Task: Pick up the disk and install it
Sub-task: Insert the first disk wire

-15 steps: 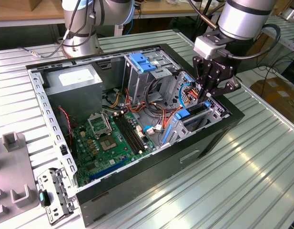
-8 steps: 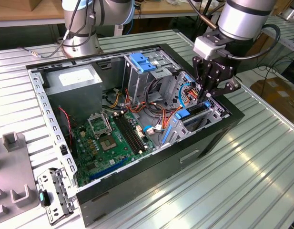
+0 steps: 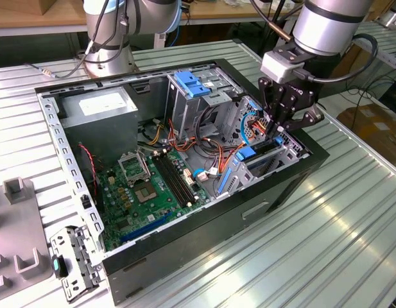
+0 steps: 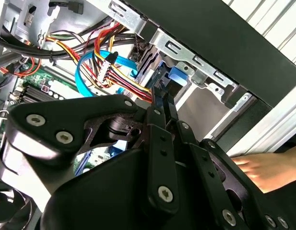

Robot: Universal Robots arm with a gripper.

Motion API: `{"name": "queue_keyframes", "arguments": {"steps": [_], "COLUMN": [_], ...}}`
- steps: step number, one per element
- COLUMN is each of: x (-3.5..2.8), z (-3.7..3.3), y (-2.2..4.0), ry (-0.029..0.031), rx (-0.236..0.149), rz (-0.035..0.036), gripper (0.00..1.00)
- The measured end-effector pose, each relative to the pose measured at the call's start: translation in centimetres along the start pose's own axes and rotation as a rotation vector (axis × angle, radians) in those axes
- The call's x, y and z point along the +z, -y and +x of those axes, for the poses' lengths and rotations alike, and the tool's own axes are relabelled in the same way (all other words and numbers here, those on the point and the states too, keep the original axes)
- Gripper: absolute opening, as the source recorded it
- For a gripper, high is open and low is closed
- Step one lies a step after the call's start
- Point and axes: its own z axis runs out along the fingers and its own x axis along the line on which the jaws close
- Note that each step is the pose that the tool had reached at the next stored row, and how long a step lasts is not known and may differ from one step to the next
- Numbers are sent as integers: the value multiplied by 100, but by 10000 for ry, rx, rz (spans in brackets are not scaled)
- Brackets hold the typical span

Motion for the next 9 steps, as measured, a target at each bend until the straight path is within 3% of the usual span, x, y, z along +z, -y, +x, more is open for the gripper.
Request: {"name": "queue_keyframes", "arguments": {"steps": [9], "x": [12], "z": [-1], "y": [-3], "ry": [2], "rx": [29], "rz": [-1], "gripper": [16]}}
